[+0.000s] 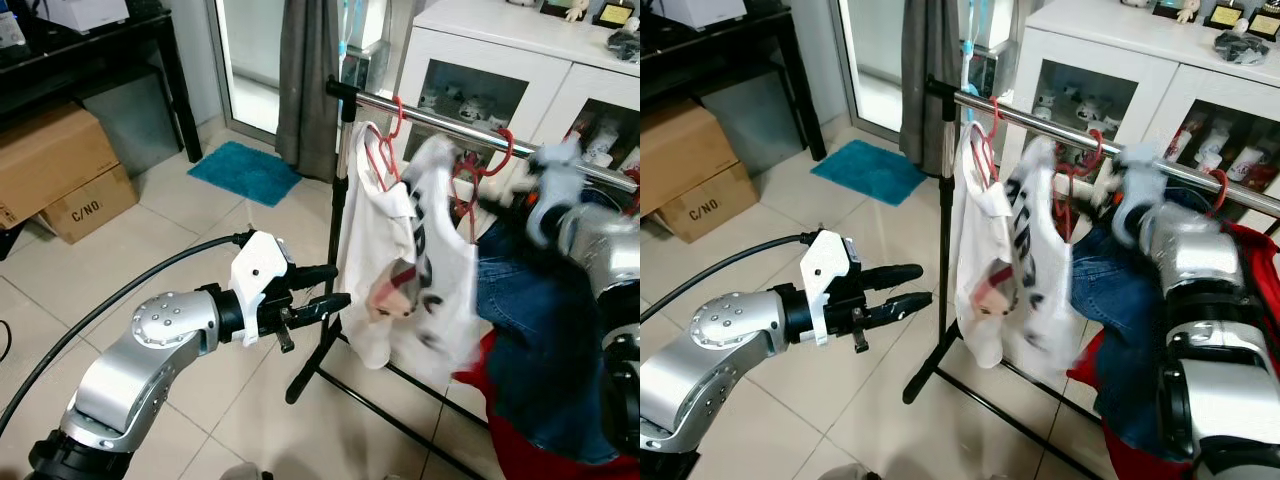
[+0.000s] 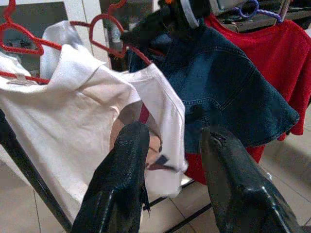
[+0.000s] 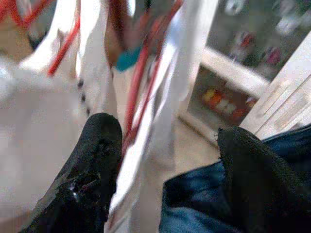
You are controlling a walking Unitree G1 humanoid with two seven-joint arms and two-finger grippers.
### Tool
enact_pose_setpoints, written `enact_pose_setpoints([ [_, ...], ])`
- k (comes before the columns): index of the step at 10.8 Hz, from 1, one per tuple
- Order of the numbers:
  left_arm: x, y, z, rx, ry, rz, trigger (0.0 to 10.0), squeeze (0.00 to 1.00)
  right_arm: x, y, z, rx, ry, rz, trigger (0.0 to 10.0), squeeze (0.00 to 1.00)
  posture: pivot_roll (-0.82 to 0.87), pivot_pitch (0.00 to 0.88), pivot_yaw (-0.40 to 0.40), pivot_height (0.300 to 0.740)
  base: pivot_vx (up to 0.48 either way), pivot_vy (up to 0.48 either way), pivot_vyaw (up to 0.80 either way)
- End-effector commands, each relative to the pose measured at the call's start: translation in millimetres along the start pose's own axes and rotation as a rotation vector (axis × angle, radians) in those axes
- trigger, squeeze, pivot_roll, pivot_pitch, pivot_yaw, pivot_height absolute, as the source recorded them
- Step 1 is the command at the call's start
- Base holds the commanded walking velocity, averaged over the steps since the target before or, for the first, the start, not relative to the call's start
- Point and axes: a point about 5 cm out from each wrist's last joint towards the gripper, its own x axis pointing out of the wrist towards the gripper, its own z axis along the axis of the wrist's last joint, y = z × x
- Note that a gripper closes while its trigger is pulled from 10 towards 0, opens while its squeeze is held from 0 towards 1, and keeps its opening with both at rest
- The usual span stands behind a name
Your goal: Hang hanger
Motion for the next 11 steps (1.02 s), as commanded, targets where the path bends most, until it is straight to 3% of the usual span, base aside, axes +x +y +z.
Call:
enact_pose_setpoints([
  [1,-0.1,-2.7,3.7,0.014,-0.001,-0.017,10.0,0.0,-2.9,-3.9,-0.8,-0.007,0.014,0.006,10.0,0.0,0.07,0.022,-0.025,0.74,0.0,0.0,0.0],
  [6,1.0,-4.0,1.5,0.014,0.014,-0.028,10.0,0.0,-6.6,-2.0,-5.9,0.055,-0.002,0.024,10.0,0.0,0.06,0.03,-0.016,0.74,0.0,0.0,0.0],
  [7,1.0,-4.0,1.4,0.016,0.014,-0.029,10.0,0.0,-5.5,-1.2,-8.4,0.069,0.004,0.018,4.2,0.0,0.06,0.029,-0.017,0.74,0.0,0.0,0.0],
  [8,1.1,-3.4,1.9,0.019,0.014,-0.028,10.0,0.0,-4.1,0.1,-10.0,0.085,0.007,0.009,0.0,0.0,0.06,0.028,-0.019,0.74,0.0,0.0,0.0],
  [11,0.2,-3.2,1.9,0.021,0.017,-0.025,10.0,0.0,-3.4,0.4,-9.3,0.078,0.009,0.003,0.0,0.0,0.07,0.027,-0.02,0.74,0.0,0.0,0.0],
])
